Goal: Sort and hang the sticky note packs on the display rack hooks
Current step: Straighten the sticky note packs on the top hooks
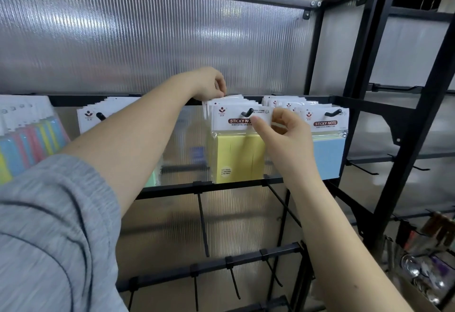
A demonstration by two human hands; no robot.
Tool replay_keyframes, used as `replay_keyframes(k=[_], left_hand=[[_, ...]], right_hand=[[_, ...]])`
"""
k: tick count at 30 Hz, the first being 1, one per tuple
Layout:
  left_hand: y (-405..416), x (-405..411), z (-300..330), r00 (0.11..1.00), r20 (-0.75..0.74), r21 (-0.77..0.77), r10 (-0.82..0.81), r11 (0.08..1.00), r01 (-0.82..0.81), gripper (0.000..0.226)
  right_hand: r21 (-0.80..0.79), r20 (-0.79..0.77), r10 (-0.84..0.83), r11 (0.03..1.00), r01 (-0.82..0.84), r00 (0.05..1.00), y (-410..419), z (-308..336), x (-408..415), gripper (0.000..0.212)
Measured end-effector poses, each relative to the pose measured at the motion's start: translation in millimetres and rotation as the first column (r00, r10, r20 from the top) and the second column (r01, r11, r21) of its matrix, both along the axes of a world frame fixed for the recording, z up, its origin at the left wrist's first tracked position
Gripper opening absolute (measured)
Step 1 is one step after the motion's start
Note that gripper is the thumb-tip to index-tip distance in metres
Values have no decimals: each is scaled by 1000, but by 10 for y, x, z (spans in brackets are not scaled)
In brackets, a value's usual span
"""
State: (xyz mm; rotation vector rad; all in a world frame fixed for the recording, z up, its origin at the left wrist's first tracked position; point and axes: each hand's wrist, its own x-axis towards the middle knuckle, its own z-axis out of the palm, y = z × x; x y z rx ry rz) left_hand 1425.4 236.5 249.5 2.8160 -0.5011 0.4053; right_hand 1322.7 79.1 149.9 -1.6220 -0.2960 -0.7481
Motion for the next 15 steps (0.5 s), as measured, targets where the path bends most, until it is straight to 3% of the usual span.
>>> replay_keyframes(k=[12, 15], left_hand=[[-11, -13, 52, 1000, 10, 125, 25, 992, -27, 11], [14, -44, 93, 1000, -12, 128, -8, 992, 10, 6]], right_hand=[[-36, -18, -10, 999, 10, 1000, -8, 30, -43, 23], [-31, -37, -25, 999, 24, 999, 1, 39, -60, 10]])
